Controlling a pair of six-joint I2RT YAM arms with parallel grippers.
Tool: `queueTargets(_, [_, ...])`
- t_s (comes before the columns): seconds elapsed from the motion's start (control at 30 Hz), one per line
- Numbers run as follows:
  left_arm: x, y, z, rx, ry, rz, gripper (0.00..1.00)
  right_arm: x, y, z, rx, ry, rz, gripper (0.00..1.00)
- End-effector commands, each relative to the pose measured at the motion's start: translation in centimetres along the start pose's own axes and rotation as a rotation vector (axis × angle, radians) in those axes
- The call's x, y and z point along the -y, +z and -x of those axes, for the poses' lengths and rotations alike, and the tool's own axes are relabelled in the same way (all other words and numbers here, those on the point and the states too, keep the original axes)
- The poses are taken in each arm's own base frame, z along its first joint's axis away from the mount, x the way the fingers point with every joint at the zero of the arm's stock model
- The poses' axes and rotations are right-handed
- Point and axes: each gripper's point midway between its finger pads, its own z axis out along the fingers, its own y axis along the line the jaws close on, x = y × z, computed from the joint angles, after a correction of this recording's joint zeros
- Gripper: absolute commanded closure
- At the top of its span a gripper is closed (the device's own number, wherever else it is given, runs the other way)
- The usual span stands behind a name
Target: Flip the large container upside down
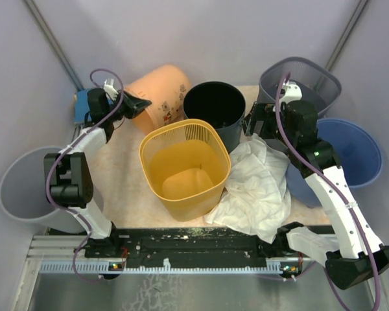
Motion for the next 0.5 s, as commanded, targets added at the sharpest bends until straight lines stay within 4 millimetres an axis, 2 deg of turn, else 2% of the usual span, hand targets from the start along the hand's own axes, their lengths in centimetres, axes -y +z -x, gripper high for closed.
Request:
queueTargets(0.0, [5.4, -1.2, -0.5, 0.023, -0.093, -0.371, 1.0, -1.0, -0.5, 2.1, 0.062, -0.002, 0.032, 0.06])
queueTargets(0.13, [6.8, -2.6, -0.8, 0.084, -0.099, -0.533, 1.0, -0.9, -0.4, 2.0, 0.058, -0.002, 0.03, 0.06])
queueTargets(0.27, [6.5, -3.7, -1.4, 0.135, -0.13, -0.622, 1.0, -1.1, -0.1, 2.0, 0.056, 0.007, 0.041, 0.06])
queueTargets(0.47, [6.1, -4.1, -2.8, 0.185, -0.104, -0.689, 1.0, -1.4, 0.0, 2.1, 0.056, 0.015, 0.051, 0.06])
